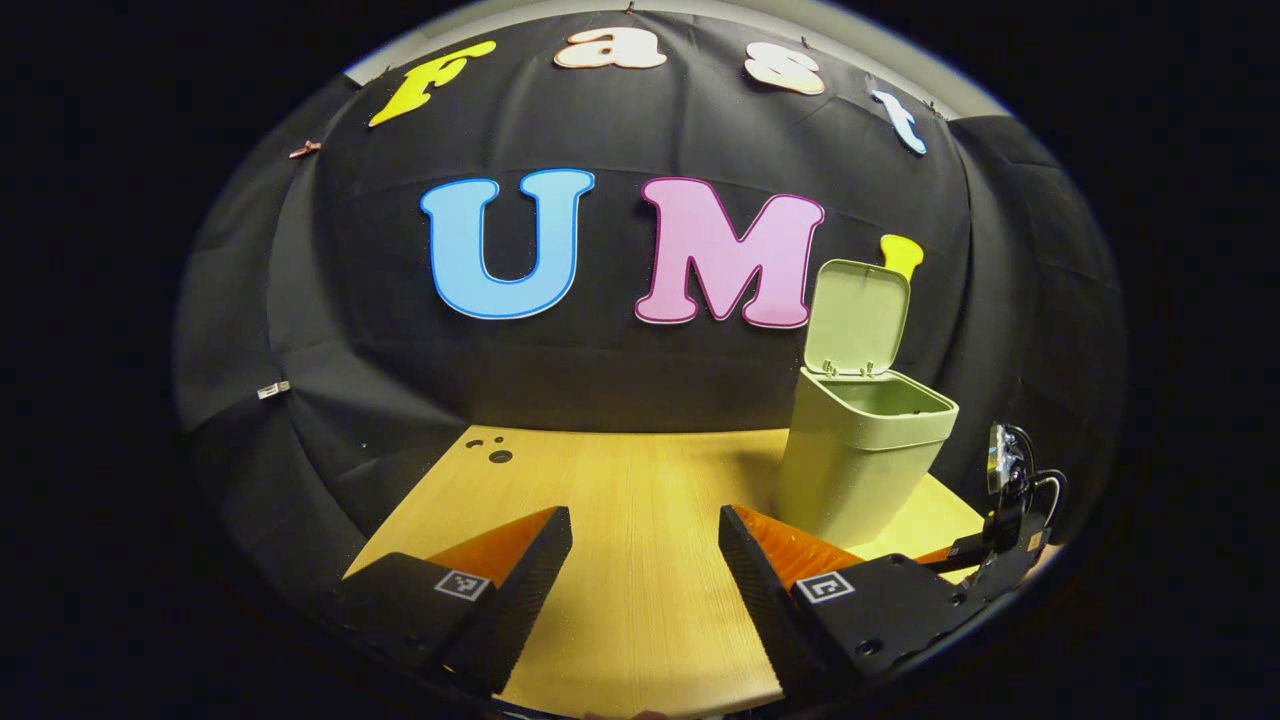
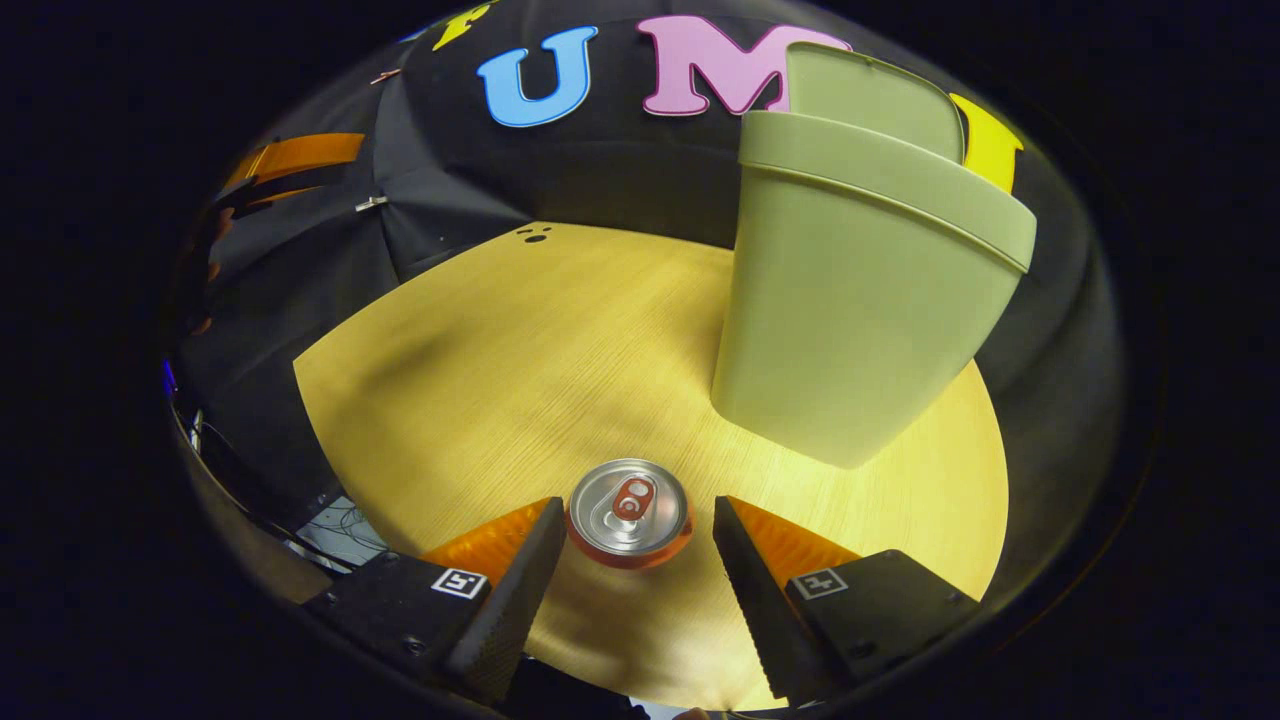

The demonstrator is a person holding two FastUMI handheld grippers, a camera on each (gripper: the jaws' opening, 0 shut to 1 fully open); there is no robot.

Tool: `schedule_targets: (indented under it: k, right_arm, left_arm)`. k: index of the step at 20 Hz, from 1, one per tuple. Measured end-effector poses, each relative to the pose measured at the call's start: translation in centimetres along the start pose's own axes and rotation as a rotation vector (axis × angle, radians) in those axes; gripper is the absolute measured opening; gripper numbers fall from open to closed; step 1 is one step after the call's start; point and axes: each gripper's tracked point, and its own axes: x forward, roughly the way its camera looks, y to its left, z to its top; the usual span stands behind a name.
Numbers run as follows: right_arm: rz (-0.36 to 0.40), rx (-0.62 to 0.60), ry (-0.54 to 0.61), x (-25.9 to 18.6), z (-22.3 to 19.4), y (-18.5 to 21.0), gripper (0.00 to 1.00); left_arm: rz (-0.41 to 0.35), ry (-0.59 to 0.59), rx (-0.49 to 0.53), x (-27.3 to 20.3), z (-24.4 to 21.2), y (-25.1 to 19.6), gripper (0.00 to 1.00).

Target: Press the lid of the desktop garbage bin to open it, pick up the crumpled paper on the desktop and throw it into the bin, then pick up the pop can on the desktop and drop it into the bin, and finally close the garbage bin lid.

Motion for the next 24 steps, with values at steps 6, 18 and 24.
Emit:
schedule_targets:
  k: [6,18,24]
  right_arm:
    - [0.051,0.004,0.046,1.1,-0.7,0.7,0.84]
    - [0.032,0.034,-0.105,-3.9,6.6,-1.5,0.84]
    - [0.033,0.036,-0.274,-7.9,15.2,-2.3,0.84]
  left_arm:
    - [0.021,0.010,-0.004,0.1,-0.1,0.0,0.95]
    - [-0.008,0.008,0.007,1.5,0.4,-2.0,0.95]
    - [-0.050,0.000,0.021,3.1,1.3,-3.7,0.95]
